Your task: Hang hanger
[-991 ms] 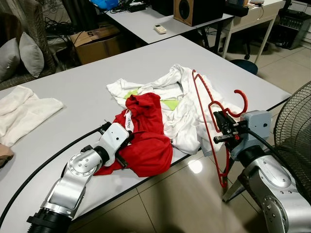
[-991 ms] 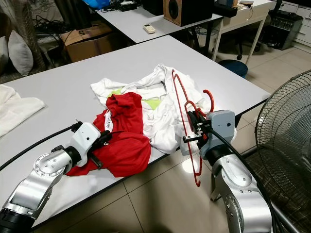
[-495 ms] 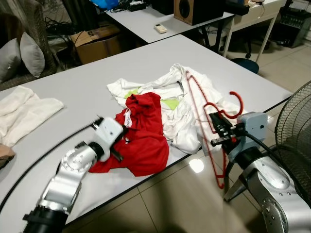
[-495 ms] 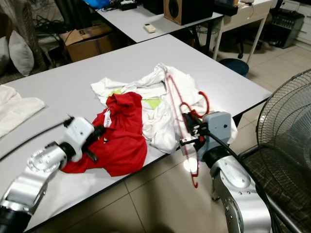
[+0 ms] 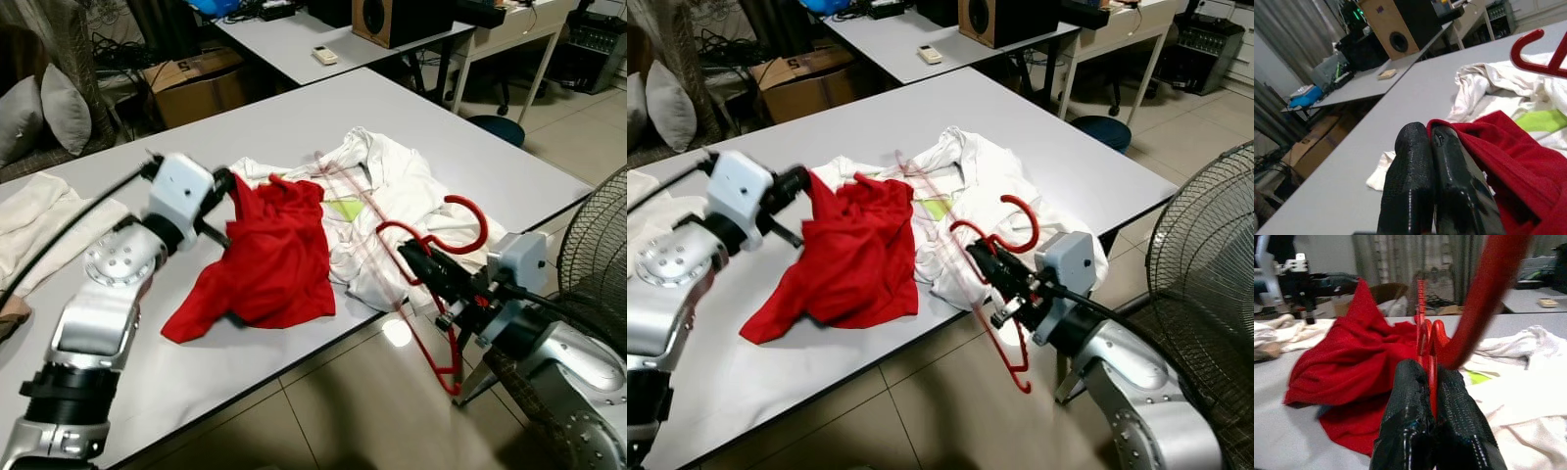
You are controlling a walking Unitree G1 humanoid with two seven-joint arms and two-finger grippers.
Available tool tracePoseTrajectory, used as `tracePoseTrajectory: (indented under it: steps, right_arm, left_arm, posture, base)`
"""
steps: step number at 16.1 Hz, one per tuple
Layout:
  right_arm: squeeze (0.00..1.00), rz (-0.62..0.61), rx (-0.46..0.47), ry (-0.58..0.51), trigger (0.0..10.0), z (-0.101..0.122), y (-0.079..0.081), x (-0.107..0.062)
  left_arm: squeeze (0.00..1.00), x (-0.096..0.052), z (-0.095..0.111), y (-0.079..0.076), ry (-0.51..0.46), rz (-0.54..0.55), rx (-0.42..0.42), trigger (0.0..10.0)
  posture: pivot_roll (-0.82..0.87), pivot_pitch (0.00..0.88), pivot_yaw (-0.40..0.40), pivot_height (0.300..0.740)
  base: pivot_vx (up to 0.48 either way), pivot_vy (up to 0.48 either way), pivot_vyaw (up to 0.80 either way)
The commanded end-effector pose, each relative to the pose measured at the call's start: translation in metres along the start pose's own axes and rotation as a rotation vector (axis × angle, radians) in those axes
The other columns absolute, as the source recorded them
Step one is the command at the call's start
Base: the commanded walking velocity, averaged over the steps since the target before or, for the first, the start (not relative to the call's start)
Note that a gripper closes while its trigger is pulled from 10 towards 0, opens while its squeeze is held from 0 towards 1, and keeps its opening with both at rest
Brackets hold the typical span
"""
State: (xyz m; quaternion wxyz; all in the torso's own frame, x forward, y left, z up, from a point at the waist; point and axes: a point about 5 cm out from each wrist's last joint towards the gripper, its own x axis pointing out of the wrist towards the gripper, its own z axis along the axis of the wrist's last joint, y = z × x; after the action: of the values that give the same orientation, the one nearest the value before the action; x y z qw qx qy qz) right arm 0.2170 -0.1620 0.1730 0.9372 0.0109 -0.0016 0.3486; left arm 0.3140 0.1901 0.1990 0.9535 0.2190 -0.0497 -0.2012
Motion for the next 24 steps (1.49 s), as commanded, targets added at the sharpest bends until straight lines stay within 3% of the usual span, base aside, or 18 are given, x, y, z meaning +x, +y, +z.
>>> tracePoseTrajectory:
  steps: [1,2,3,4,5,6,7,9,11,13,19,22,24]
  right_arm:
    - [0.00,0.037,-0.008,-0.018,10.0,0.007,0.002,-0.004]
    - [0.00,0.048,-0.010,-0.018,10.0,0.008,0.001,-0.005]
    - [0.00,0.058,-0.013,-0.025,10.0,0.011,-0.001,-0.007]
    - [0.00,0.046,-0.014,-0.044,10.0,0.015,-0.007,-0.008]
    - [0.00,0.032,-0.010,-0.056,10.0,0.017,-0.010,-0.008]
    - [0.00,0.026,-0.007,-0.060,10.0,0.017,-0.011,-0.007]
    - [0.00,0.020,-0.004,-0.061,10.0,0.015,-0.010,-0.005]
    - [0.00,0.002,0.003,-0.053,10.0,0.011,-0.009,-0.002]
    - [0.00,-0.026,0.005,-0.034,10.0,0.008,-0.010,-0.002]
    - [0.00,-0.055,-0.005,-0.003,10.0,0.002,-0.012,-0.002]
    - [0.00,-0.103,-0.011,-0.002,10.0,0.001,-0.014,-0.002]
    - [0.00,-0.172,-0.017,0.019,10.0,-0.005,-0.021,-0.002]
    - [0.00,-0.114,-0.015,0.033,10.0,-0.006,-0.012,-0.003]
  left_arm:
    - [0.00,-0.001,0.015,0.016,-0.045,0.047,0.022,0.0]
    - [0.00,0.000,0.021,0.021,-0.066,0.068,0.022,0.0]
    - [0.00,0.001,0.036,0.038,-0.124,0.145,0.036,0.0]
    - [0.00,-0.003,0.072,0.068,-0.284,0.298,0.038,0.0]
    - [0.00,-0.006,0.088,0.079,-0.359,0.343,0.031,0.0]
    - [0.00,-0.006,0.089,0.079,-0.365,0.337,0.034,0.0]
    - [0.00,-0.004,0.083,0.072,-0.315,0.265,0.069,0.0]
    - [0.00,-0.001,0.054,0.048,-0.191,0.197,0.050,0.0]
    - [0.00,0.002,0.038,0.030,-0.129,0.121,0.018,0.0]
    - [0.00,0.002,0.023,0.007,-0.061,-0.007,0.052,0.0]
    - [0.00,0.005,0.024,0.005,-0.048,-0.011,0.058,0.0]
    - [0.00,0.008,0.013,-0.019,-0.014,-0.129,0.039,0.0]
    - [0.00,0.010,0.011,-0.018,-0.004,-0.099,0.032,0.0]
  posture:
    - [-0.14,0.000,0.135,0.740]
    - [-0.14,0.000,0.135,0.740]
    - [-0.14,0.000,0.134,0.740]
    - [-0.14,0.000,0.133,0.740]
    - [-0.14,0.000,0.133,0.740]
    - [-0.14,0.000,0.133,0.740]
    - [-0.14,0.000,0.131,0.740]
    - [-0.14,0.000,0.133,0.740]
    - [-0.14,0.000,0.135,0.740]
    - [-0.14,0.000,0.137,0.740]
    - [-0.14,0.000,0.142,0.740]
    - [-0.14,0.000,0.146,0.740]
    - [-0.14,0.000,0.148,0.740]
  base:
    - [0.000,0.000,0.00]
    - [0.000,0.000,0.00]
    - [0.000,0.000,0.00]
    - [0.000,0.000,0.00]
    - [0.000,0.000,0.00]
    - [0.000,0.000,0.00]
    - [0.000,0.000,0.00]
    - [0.000,0.000,0.00]
    - [0.000,0.000,0.00]
    - [0.000,0.000,0.00]
    - [0.000,0.000,0.00]
    - [0.000,0.000,0.00]
    - [0.000,0.000,0.00]
